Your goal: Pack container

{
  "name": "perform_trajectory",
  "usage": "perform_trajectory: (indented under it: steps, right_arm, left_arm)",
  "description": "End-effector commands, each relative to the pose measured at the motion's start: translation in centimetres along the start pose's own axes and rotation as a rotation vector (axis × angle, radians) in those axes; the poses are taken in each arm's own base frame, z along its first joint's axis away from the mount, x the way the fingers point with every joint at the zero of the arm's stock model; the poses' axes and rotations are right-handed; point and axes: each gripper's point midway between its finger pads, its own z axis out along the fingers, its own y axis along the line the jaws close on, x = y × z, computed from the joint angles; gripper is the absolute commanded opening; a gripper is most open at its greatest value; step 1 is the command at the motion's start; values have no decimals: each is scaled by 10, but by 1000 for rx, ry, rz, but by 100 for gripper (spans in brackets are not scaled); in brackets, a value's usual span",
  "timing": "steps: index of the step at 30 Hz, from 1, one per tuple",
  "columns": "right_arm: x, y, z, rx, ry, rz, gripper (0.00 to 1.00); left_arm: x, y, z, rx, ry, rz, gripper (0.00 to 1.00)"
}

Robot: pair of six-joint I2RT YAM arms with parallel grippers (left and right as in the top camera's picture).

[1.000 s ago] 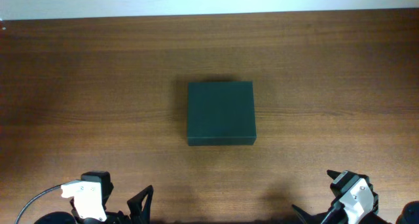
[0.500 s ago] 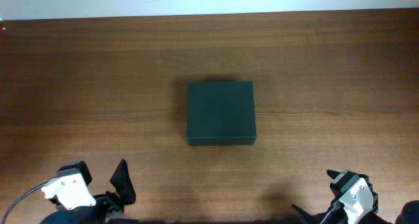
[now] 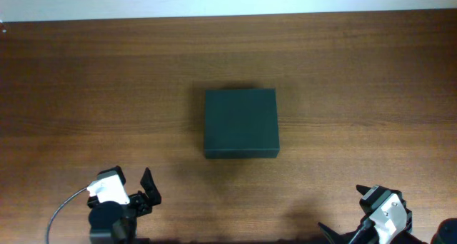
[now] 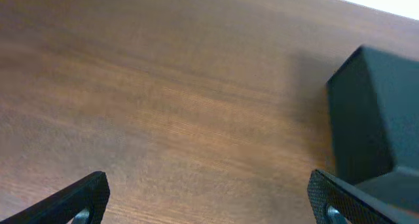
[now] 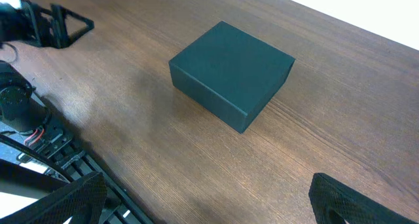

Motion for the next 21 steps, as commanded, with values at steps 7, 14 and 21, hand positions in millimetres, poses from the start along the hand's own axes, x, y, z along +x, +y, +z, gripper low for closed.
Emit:
perform_trajectory:
  steps: [7,14,21]
  right_arm:
    - [-1,3,0,-15,-6,8,99]
    - [-1,3,0,-15,-6,8,99]
    - [-1,3,0,-15,-6,7,99]
  left_arm:
    - [38,7,24,-3,58,47,99]
    - [50,-2,31,61,82,194,99]
    - [50,-2,31,64,79,329,99]
